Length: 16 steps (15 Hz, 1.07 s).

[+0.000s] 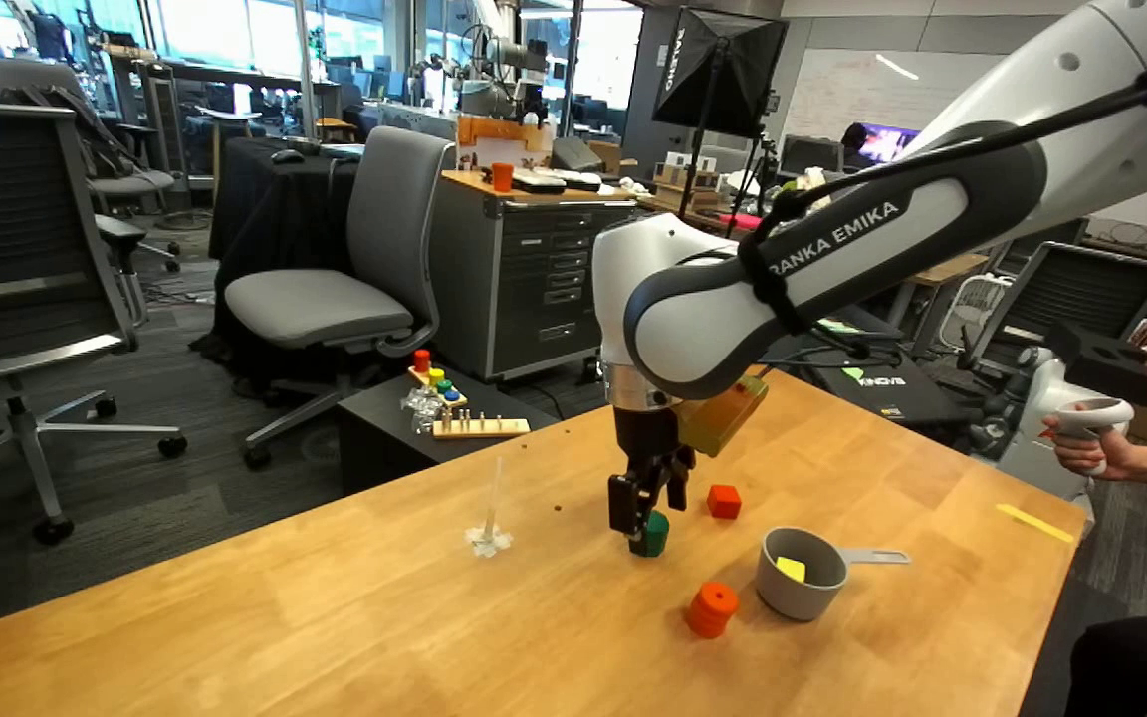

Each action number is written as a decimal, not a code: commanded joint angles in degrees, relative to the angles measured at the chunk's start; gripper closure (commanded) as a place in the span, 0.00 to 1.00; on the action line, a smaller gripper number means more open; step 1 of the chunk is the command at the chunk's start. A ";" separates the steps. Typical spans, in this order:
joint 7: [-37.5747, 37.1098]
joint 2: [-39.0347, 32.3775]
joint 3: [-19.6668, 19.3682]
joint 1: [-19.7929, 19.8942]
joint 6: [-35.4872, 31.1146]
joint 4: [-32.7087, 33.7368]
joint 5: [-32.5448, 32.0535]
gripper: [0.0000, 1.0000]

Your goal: Place the yellow, green and orange blocks inside the measuring cup

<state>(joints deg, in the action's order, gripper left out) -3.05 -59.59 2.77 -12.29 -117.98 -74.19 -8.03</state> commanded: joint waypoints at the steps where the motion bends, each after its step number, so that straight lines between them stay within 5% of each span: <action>1: 0.70 -3.10 -0.60 -1.36 2.66 5.77 -0.87 0.26; 8: 0.53 -4.71 -0.71 -1.43 3.56 8.24 -0.42 0.80; 16: 0.44 0.35 -0.10 -1.16 2.07 2.96 -0.06 0.82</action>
<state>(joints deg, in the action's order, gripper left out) -3.05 -62.57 2.64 -13.18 -116.18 -68.96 -8.04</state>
